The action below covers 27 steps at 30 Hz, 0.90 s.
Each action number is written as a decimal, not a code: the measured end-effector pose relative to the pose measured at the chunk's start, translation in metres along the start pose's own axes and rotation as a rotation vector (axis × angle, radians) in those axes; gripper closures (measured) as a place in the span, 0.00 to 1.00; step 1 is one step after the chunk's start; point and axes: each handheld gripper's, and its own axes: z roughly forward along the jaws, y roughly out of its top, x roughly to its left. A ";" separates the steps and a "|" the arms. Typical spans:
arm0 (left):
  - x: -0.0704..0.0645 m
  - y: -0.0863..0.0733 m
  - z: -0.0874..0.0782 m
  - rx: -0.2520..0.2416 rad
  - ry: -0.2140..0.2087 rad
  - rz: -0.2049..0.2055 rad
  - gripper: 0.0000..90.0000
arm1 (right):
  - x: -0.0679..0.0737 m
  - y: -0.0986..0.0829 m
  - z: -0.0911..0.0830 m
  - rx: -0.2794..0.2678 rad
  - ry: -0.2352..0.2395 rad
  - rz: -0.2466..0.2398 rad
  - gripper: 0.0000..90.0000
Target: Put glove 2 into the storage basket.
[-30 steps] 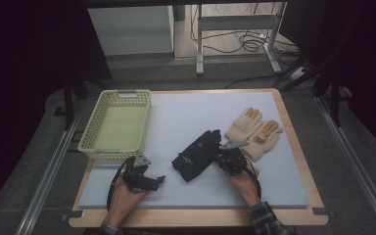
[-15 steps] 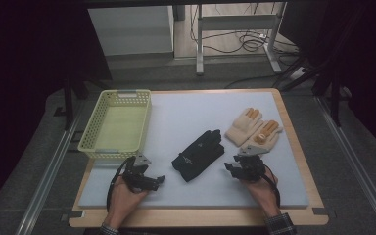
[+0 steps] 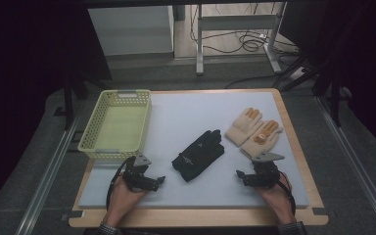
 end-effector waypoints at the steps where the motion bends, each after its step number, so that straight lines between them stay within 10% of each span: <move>1: 0.000 0.000 0.000 0.001 -0.002 0.004 0.03 | -0.001 0.000 0.000 -0.003 0.004 0.008 0.24; 14: -0.009 0.024 -0.009 -0.025 -0.104 0.042 0.00 | 0.002 0.000 0.001 0.002 -0.010 -0.008 0.22; 27: -0.032 0.084 0.013 0.017 -0.171 0.133 0.00 | 0.002 -0.001 0.001 0.001 -0.010 -0.008 0.22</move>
